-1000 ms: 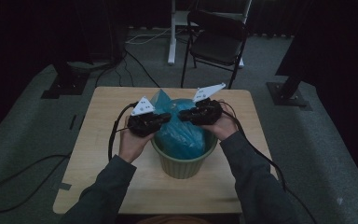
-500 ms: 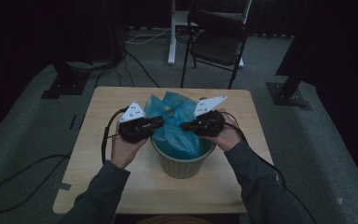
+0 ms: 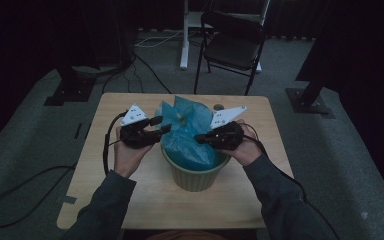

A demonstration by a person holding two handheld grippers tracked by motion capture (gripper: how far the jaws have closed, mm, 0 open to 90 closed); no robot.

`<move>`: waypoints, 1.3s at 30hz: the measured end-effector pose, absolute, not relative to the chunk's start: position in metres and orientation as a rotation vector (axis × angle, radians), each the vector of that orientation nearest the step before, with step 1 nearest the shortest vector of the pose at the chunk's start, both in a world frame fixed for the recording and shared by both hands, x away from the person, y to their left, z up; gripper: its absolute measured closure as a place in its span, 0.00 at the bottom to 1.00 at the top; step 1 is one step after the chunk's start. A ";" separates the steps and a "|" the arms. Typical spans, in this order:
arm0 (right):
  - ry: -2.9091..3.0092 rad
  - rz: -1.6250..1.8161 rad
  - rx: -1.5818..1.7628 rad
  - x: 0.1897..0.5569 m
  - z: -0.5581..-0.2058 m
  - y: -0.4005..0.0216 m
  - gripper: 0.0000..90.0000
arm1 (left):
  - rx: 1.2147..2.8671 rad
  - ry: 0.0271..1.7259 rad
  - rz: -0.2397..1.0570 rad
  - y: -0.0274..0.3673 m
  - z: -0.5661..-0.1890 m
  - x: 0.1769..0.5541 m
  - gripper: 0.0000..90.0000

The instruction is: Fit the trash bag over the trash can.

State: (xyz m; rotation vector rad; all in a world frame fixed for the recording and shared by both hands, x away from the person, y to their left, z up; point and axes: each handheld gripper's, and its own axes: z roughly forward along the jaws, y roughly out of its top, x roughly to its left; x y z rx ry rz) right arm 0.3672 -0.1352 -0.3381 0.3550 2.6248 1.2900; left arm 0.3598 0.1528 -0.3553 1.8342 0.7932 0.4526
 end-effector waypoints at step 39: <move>2.634 1.344 0.393 0.340 -0.359 -0.154 1.00 | 1.828 0.785 0.363 0.158 -0.388 0.284 0.99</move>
